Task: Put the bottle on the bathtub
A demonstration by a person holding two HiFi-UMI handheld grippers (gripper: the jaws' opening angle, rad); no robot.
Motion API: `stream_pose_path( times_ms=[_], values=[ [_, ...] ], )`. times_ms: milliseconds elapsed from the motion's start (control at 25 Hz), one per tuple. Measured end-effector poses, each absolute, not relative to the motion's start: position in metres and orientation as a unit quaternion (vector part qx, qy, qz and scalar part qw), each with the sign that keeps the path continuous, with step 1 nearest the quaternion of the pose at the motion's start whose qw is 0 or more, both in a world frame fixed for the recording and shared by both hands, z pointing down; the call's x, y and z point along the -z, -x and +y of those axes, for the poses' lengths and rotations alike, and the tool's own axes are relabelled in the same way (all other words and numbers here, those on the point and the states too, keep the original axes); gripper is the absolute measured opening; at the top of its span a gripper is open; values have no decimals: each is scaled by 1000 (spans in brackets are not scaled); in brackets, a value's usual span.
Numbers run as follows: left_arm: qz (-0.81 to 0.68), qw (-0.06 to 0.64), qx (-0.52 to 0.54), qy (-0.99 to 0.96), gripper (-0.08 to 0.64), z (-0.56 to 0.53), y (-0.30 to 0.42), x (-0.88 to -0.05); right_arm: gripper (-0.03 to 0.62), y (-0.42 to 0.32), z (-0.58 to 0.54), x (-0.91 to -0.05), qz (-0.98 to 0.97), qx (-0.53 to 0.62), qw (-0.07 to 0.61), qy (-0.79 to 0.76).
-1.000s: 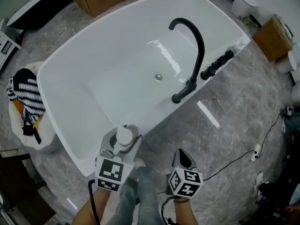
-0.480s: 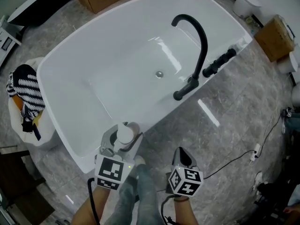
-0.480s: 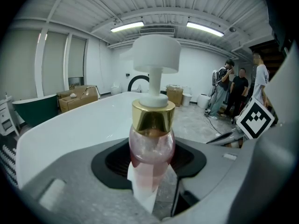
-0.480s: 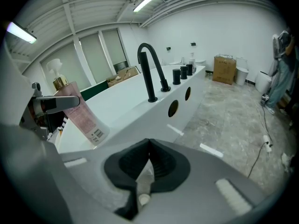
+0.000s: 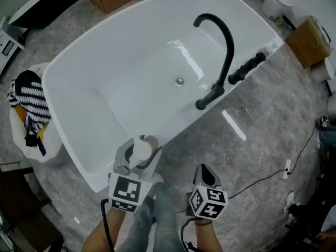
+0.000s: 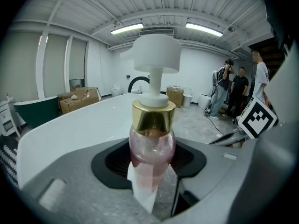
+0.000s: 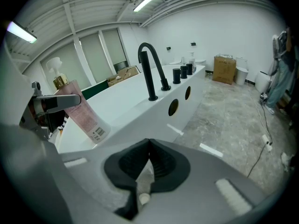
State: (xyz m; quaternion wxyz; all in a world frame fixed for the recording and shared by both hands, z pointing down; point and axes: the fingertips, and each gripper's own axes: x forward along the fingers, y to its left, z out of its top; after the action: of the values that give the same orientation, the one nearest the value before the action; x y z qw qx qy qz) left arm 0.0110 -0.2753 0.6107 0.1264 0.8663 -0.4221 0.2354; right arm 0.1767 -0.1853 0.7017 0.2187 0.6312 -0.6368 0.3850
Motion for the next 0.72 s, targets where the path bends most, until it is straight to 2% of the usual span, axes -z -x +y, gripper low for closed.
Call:
stream_pose_path(
  times_ms=[720],
  values=[
    [-421,113,-220,-872,235,-276,-11,-608,3,-171,-186,-698,-641,-379,224,-629]
  ],
)
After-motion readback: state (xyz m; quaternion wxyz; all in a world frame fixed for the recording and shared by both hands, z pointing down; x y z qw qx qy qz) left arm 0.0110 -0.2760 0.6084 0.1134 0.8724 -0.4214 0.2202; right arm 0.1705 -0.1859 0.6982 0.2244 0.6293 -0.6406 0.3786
